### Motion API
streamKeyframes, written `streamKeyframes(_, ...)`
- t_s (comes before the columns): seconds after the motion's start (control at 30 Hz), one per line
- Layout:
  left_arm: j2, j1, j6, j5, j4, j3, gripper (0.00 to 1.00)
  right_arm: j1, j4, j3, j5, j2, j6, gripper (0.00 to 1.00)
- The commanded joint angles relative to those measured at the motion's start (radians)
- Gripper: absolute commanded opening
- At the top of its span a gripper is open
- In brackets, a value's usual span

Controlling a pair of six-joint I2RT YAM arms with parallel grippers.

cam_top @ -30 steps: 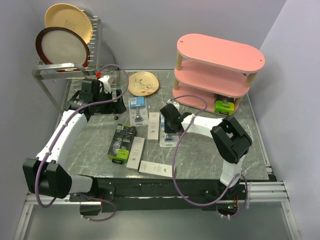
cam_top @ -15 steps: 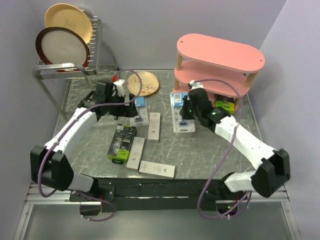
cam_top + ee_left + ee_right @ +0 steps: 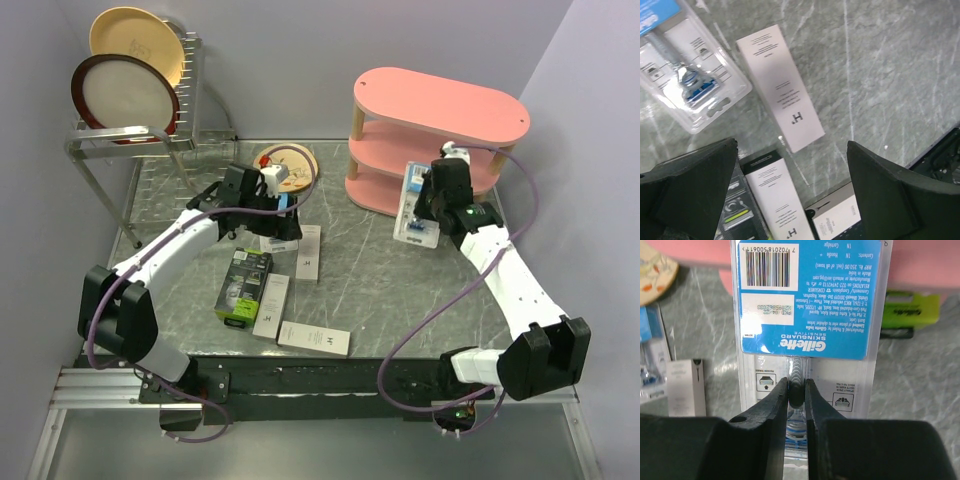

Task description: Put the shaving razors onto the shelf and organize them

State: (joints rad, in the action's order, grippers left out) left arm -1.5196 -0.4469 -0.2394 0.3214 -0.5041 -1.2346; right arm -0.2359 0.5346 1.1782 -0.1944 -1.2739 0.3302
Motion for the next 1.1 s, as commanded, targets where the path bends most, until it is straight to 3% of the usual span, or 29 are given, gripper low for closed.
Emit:
streamKeyframes(0.0, -0.005, -0.033, -0.021, 0.038, 0.058, -0.014, 0.96, 0.035, -0.074, 0.083, -0.049, -0.013, -0.054, 0.0)
streamKeyframes(0.4, -0.011, -0.056, -0.035, 0.056, 0.068, -0.014, 0.96, 0.119, -0.263, 0.092, -0.142, -0.084, -0.157, 0.0)
streamKeyframes(0.57, -0.011, -0.067, -0.043, 0.064, 0.075, 0.0, 0.96, 0.127, -0.468, -0.038, -0.122, -0.032, -0.212, 0.0)
streamKeyframes(0.77, -0.033, -0.081, -0.046, 0.07, 0.072, -0.019, 0.96, 0.129, -0.595, -0.117, -0.165, -0.042, -0.233, 0.0)
streamKeyframes(1.07, -0.066, -0.128, -0.044, 0.11, 0.078, -0.029, 0.96, 0.168, -0.627, -0.108, -0.169, -0.077, -0.23, 0.0)
